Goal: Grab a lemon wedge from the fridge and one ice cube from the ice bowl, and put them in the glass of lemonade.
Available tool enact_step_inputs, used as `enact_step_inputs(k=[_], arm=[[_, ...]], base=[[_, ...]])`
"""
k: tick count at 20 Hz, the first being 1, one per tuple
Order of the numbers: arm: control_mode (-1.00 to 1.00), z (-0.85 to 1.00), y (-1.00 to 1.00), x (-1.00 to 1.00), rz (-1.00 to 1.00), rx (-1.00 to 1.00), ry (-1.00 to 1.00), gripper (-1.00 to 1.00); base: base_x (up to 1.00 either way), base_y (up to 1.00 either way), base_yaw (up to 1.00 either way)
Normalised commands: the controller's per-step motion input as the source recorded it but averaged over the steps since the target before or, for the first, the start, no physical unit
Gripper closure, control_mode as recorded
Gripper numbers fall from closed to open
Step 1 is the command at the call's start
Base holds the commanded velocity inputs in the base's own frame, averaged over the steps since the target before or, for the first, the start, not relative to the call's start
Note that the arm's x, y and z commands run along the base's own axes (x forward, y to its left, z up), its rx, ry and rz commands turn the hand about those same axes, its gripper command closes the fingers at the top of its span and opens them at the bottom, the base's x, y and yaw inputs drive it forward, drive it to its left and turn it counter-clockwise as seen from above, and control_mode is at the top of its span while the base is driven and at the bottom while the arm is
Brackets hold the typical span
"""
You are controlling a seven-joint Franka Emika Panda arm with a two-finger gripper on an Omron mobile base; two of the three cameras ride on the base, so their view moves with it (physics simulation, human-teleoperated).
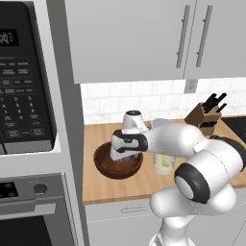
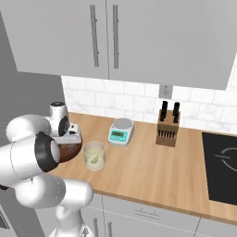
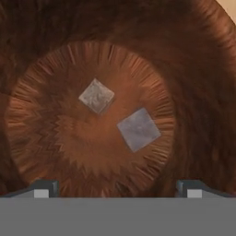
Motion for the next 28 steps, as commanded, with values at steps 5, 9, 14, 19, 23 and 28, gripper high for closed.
enact_step_inputs(k=[5, 9, 14, 19, 23, 28], arm=[[-1.00, -0.06, 0.12, 0.17, 0.00, -0.01, 0.14, -1.00], [-1.00, -0.14, 0.05, -0.29, 0.03, 0.00, -0.16, -1.00], [-1.00, -0.24, 0.10, -0.06, 0.05, -0.01, -0.12, -1.00], [-1.00, -0.08, 0.00, 0.00, 0.08, 0.00, 0.01, -1.00], [-1.00, -0.01, 0.00, 0.00, 0.10, 0.00, 0.06, -1.00], [-1.00, -0.11, 0.00, 0.00, 0.09, -0.01, 0.03, -1.00]], base=[[0.00, 0.00, 0.00], [0.00, 0.00, 0.00], [0.00, 0.00, 0.00], [0.00, 0.00, 0.00], [0.00, 0.00, 0.00], [0.00, 0.00, 0.00]])
